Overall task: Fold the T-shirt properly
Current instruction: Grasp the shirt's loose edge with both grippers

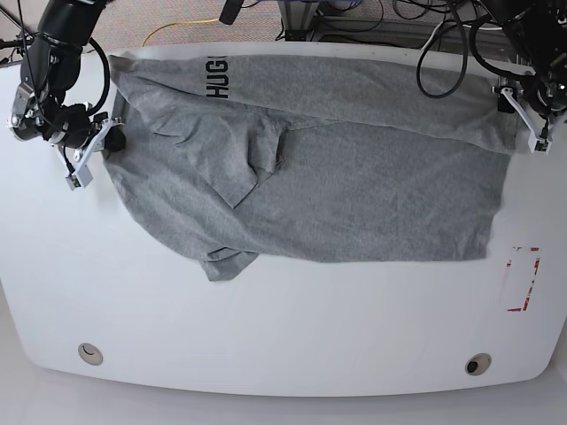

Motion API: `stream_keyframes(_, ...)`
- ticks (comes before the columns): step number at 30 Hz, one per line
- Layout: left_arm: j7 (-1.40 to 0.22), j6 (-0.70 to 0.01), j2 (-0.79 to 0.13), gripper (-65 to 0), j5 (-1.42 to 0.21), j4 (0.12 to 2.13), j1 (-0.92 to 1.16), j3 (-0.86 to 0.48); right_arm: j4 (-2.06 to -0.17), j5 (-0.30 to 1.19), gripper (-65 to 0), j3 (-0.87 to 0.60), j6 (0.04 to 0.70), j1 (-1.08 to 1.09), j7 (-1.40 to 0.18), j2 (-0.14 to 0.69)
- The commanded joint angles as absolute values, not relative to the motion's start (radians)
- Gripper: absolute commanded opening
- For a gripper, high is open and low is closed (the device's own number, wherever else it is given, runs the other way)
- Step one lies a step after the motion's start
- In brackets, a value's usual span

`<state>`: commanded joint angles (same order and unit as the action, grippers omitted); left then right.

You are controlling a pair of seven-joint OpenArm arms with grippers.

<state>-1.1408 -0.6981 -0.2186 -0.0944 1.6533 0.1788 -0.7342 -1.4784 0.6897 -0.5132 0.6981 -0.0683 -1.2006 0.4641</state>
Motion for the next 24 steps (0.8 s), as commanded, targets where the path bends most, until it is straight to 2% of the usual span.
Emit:
stream_keyframes(2,-1.139,-0.698,-0.217,-17.4,-0.094,1.682,0.18,-0.734,-1.5,0.67,-44.5,-0.513,0.698,-0.065,-1.201,0.464)
stream_keyframes(5,-1.141,-0.698,-0.214,-17.4,-0.093,1.736,0.179,-0.728,-1.547,0.651,-23.1,-0.516,0.698,-0.064,-1.201,0.466)
stream_keyframes(8,-1.141,-0.698,-0.213,-17.4,-0.093,1.758,0.174,-0.728,-1.583,0.65,-13.2,-0.558,0.698,-0.064,-1.202,0.46)
stream_keyframes(13,-1.141,-0.698,-0.214,-17.4,-0.093,1.761,0.16,-0.727,-1.549,0.65,-12.5,-0.601,0.698,-0.004,-1.202,0.45)
stream_keyframes(24,-1.141,-0.698,-0.214,-17.4,-0.088,1.761,0.139,-0.727,-1.191,0.65,-12.5,-0.595,0.698,0.211,-1.061,0.438)
